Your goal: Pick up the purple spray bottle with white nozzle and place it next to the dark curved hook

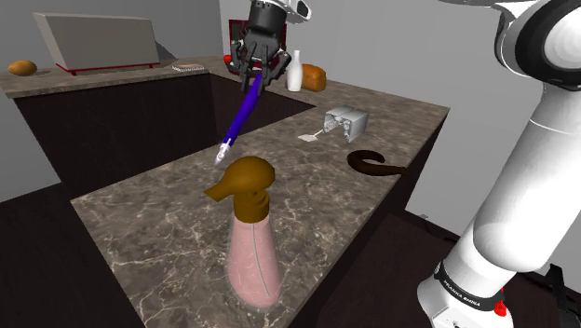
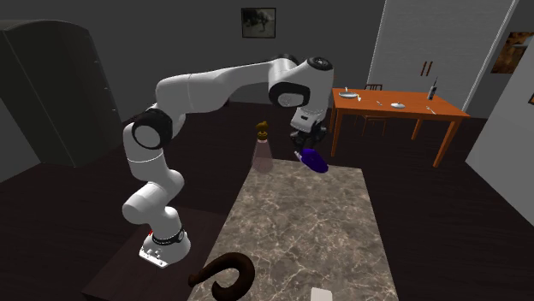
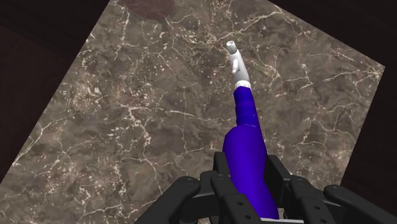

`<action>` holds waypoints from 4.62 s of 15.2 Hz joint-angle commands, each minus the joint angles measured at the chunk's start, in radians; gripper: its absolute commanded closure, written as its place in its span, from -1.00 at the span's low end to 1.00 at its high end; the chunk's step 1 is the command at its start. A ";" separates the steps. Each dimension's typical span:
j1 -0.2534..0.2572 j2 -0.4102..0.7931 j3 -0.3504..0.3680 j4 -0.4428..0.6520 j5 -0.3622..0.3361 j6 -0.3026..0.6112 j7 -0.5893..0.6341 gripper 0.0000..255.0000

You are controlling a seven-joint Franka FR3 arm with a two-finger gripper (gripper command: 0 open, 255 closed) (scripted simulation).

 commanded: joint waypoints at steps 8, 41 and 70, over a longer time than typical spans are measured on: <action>-0.103 -0.001 -0.086 0.167 0.017 -0.223 -0.121 1.00; -0.235 -0.080 -0.176 -0.061 0.012 -0.157 -0.381 1.00; -0.227 -0.123 -0.166 -0.497 0.021 0.219 -0.499 1.00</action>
